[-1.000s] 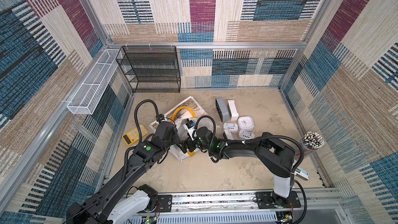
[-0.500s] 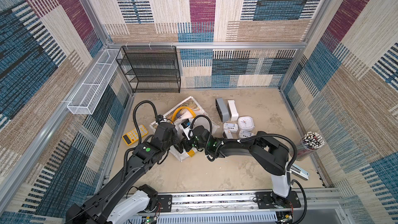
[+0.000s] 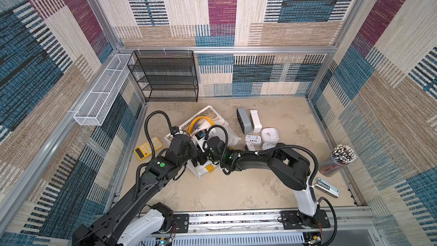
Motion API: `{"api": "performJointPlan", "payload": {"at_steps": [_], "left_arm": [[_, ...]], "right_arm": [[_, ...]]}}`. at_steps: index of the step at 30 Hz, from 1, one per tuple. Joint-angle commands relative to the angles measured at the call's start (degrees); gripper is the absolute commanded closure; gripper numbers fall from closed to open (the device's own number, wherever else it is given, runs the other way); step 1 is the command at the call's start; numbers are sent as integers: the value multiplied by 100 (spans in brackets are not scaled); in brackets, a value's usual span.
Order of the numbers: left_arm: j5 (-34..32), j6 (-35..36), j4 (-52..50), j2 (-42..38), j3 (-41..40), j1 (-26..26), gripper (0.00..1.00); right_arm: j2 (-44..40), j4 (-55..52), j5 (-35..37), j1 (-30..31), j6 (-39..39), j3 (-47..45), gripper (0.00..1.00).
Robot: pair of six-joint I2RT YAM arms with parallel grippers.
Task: Take the alarm clock out of the canvas bag
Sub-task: Pick up the alarm from the canvas bag.
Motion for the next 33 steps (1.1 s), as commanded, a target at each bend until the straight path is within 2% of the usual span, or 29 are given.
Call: {"api": "performJointPlan", "payload": {"at_steps": [1,10,16,21,25,33], "left_arm": [[56,-254,257,-24,-15,-2,100],[-33,-214,221,-57,-41,2,100],[-81,-206,202,-77,-76,4,100],[-108,-201,168,-79,-73,4,100],[-133,-188,143,-76,-89,0,100],[-178,-206,95,-51,-114,5,100]], "right_arm": [[77,-216,221,12,-51,144,1],[79,-300,313,21,-178,175,10],[-3,-184,97,21,-310,112,18],[-26,-233,95,15,-361,130,34],[-73,-250,111,20,-380,113,38],[-284,-238,111,20,-452,-80,58]]}}
